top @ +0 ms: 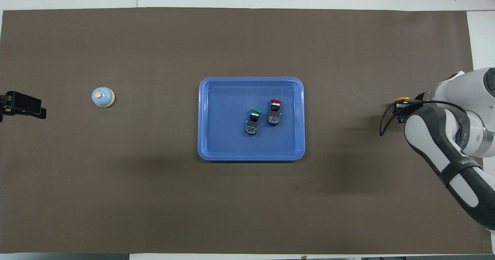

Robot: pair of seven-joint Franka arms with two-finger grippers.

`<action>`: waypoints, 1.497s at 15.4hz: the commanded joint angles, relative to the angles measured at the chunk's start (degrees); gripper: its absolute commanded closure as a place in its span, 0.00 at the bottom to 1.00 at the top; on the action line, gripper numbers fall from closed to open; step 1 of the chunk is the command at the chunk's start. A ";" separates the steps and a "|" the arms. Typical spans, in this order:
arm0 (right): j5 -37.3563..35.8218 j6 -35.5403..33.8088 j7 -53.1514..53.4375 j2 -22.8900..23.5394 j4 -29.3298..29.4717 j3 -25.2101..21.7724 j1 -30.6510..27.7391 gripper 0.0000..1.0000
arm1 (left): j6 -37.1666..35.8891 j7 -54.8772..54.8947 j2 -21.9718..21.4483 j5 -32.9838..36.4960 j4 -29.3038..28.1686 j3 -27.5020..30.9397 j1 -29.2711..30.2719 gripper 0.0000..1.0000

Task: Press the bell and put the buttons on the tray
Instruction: 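Move the right gripper to the yellow-capped button and grasp it, then carry the yellow button over the tray with the right gripper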

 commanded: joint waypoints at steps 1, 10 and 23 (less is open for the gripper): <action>-0.20 -6.25 8.11 -0.39 5.18 0.28 5.63 1.00 | -0.19 0.26 -0.72 -0.05 -0.21 0.32 -0.24 0.00; 4.10 -9.00 35.46 0.75 12.48 0.28 27.88 1.00 | -0.19 0.26 -0.63 -0.14 -0.21 0.32 -0.24 0.00; 5.52 -3.02 48.67 17.63 26.64 0.28 42.83 1.00 | -0.19 0.26 -0.63 -0.05 -0.21 0.32 -0.24 0.00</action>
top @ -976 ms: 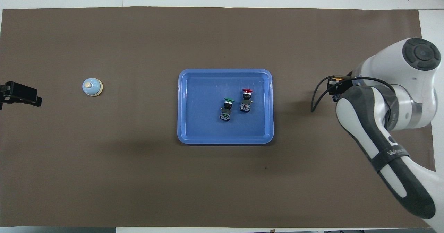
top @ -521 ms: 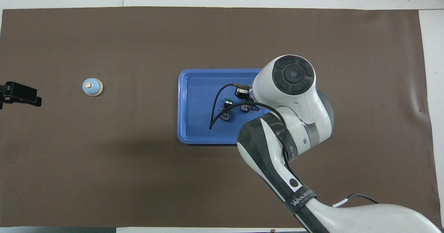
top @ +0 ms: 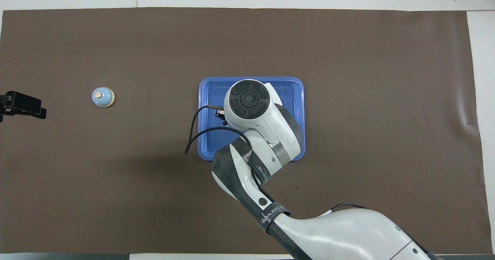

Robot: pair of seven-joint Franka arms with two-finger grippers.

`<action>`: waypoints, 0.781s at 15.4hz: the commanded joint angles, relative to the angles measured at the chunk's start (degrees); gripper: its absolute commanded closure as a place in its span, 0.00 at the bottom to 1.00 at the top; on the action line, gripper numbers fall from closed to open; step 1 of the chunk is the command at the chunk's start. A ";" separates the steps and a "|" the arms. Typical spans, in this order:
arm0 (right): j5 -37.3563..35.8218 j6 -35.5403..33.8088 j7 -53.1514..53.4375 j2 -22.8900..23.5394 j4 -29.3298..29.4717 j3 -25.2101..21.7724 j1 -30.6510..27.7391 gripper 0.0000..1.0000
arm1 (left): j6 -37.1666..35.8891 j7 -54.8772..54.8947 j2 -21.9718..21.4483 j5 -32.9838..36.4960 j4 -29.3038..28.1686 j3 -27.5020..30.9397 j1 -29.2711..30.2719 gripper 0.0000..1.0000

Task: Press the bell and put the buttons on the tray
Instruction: 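Carry the yellow button over the tray with the right gripper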

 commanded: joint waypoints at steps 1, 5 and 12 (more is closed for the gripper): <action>0.25 1.02 0.38 1.41 1.50 -0.23 0.09 1.00 | -0.19 0.26 -0.72 -0.05 -0.21 0.32 -0.24 0.00; 0.07 4.62 0.12 3.35 -0.69 -0.23 1.67 1.00 | -0.19 0.26 -0.72 -0.05 -0.21 0.32 -0.15 0.00; 0.25 2.96 0.82 3.17 -1.40 -0.23 1.67 0.00 | -0.19 0.26 -0.72 -0.05 -0.21 0.32 -0.24 0.00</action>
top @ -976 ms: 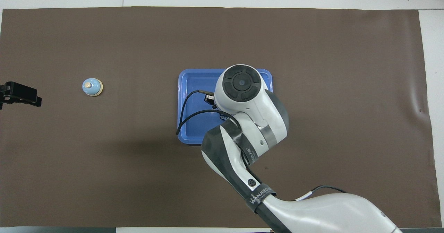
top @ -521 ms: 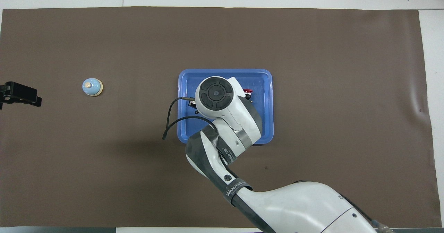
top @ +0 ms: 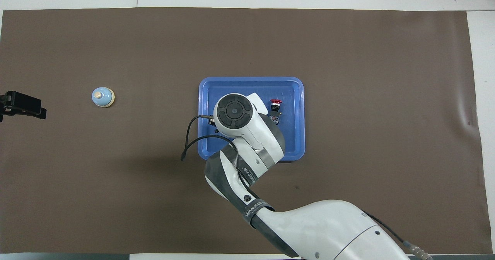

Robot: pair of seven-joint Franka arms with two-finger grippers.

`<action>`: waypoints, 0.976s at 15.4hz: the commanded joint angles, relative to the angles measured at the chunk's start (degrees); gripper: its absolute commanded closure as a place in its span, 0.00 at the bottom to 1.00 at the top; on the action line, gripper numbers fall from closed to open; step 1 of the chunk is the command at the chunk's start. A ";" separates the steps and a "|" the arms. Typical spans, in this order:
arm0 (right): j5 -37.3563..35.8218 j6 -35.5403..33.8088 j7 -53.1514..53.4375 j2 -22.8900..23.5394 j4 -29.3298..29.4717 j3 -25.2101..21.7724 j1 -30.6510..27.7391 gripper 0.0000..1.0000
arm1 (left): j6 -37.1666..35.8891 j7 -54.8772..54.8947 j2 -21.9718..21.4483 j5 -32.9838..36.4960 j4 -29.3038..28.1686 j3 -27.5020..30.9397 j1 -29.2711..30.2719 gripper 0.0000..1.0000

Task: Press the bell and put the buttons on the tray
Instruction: 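Carry the yellow button over the tray with the right gripper, then place the yellow button in the tray and open the right gripper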

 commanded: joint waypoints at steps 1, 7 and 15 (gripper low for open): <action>0.25 -1.98 1.08 -0.96 -0.44 -0.12 0.04 0.00 | -0.19 0.26 -0.63 -0.05 -0.21 0.32 -0.15 0.00; 0.43 -8.32 1.00 -6.75 0.00 -0.83 -3.64 0.00 | -0.19 0.26 -0.72 -0.05 -0.21 0.32 -0.24 0.00; 0.51 -19.21 -9.70 -16.52 -0.35 -0.65 -14.71 0.00 | -0.19 0.26 -0.72 -0.05 -0.21 0.32 -0.24 0.00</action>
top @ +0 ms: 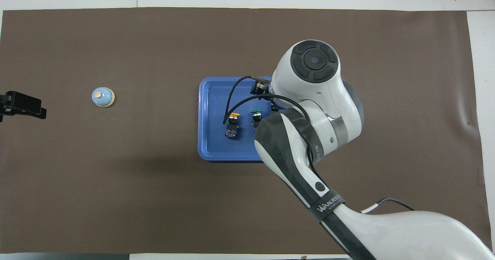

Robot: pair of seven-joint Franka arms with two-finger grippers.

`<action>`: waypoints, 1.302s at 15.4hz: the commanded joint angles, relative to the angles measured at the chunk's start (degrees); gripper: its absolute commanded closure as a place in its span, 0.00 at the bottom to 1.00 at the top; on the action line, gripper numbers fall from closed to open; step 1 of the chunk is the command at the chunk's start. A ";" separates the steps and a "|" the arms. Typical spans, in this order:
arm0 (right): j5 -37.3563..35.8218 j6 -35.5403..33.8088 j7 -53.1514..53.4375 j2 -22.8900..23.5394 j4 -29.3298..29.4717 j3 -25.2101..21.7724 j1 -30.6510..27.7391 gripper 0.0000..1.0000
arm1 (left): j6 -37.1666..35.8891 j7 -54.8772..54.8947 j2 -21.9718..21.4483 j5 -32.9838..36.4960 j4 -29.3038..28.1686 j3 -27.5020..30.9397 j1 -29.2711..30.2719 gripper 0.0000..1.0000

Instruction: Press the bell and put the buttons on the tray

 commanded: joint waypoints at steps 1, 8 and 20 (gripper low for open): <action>0.51 -3.83 -7.11 -3.28 -1.14 0.68 -3.67 0.00 | -0.19 0.26 -0.72 -0.05 -0.21 0.32 -0.24 0.00; 0.51 -12.45 -27.58 -8.73 -1.05 0.59 -14.82 0.00 | 1.30 0.00 -0.63 -0.05 -0.38 -0.03 -0.94 0.00; -1.68 -29.31 -50.90 -21.21 -0.79 0.50 -29.35 0.00 | 28.89 0.70 7.35 0.30 -12.60 0.05 -1.12 0.59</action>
